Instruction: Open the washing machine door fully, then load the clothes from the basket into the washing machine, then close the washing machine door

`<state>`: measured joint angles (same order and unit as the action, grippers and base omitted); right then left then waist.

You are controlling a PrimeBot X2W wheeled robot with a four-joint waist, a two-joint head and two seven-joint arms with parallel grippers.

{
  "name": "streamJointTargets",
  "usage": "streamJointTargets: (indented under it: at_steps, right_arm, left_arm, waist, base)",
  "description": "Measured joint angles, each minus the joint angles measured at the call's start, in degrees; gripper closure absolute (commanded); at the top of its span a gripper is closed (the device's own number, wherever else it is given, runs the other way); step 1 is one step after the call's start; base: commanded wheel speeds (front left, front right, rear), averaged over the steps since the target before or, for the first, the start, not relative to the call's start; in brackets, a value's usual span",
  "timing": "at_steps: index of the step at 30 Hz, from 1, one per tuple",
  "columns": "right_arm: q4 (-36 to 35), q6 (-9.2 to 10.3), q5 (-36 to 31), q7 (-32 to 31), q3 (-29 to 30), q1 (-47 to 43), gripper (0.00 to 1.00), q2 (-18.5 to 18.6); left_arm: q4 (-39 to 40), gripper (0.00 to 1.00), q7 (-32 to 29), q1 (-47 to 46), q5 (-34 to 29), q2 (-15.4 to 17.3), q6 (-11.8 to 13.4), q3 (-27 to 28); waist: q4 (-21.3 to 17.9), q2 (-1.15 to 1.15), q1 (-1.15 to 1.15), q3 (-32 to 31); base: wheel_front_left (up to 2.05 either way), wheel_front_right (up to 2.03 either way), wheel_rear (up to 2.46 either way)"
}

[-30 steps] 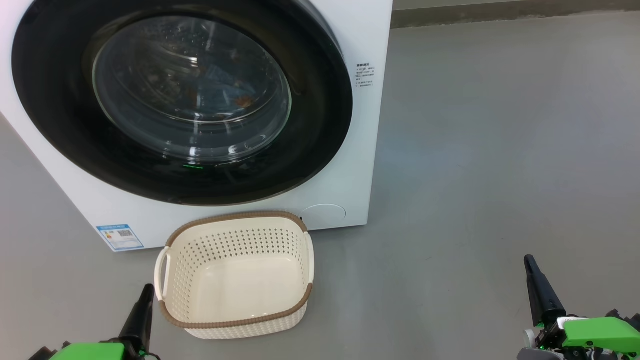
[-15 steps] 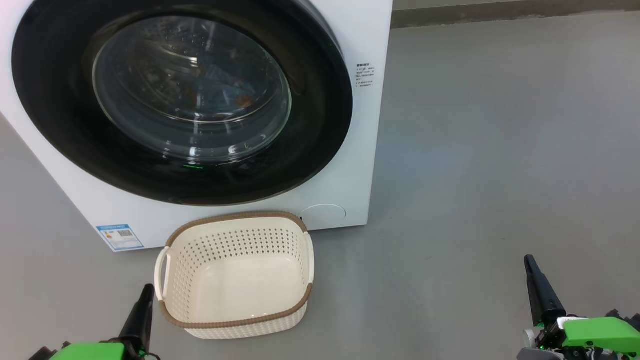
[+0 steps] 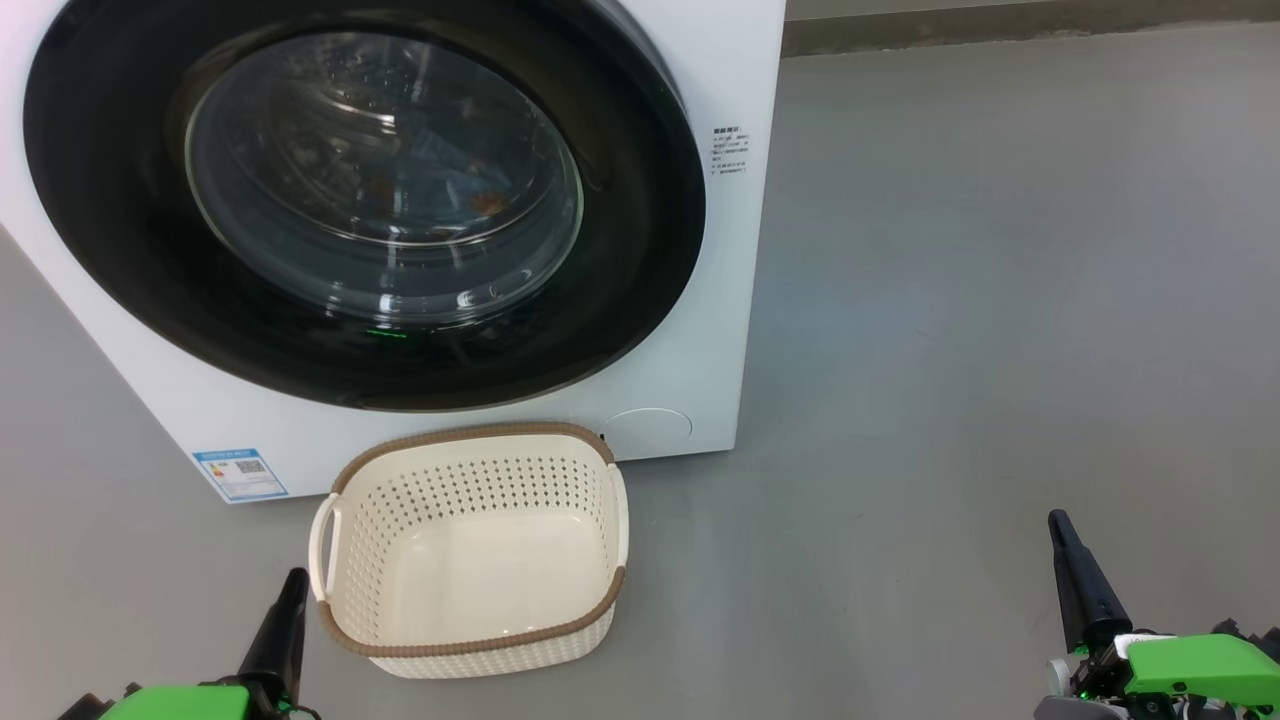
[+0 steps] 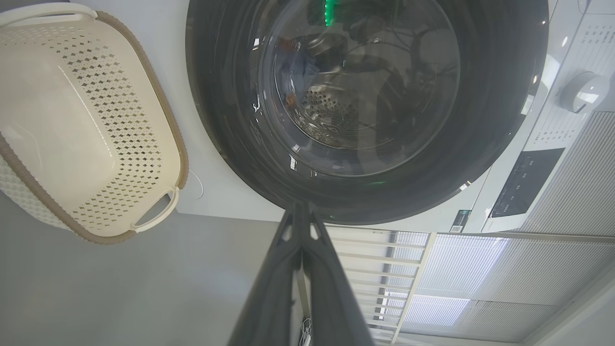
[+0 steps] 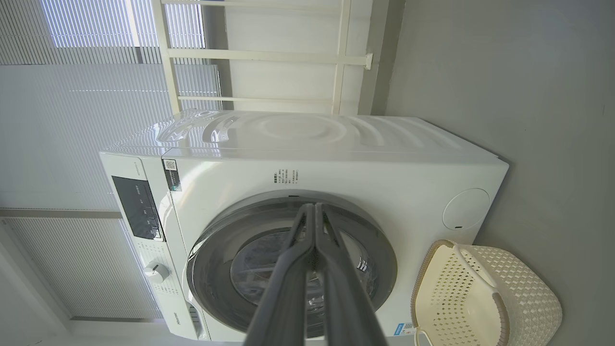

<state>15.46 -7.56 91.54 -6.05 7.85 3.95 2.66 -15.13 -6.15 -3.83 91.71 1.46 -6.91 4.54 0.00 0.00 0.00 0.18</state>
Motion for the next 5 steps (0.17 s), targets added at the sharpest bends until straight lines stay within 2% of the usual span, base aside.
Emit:
streamJointTargets:
  at_steps: [5]
  right_arm:
    - [0.0,0.01,0.0,0.0,0.0,0.0,1.0,0.0]
  left_arm:
    - [0.0,1.0,0.0,0.0,0.0,0.0,0.0,0.0]
  waist:
    - [0.0,0.0,0.0,0.0]
  base:
    - [0.0,0.0,0.0]
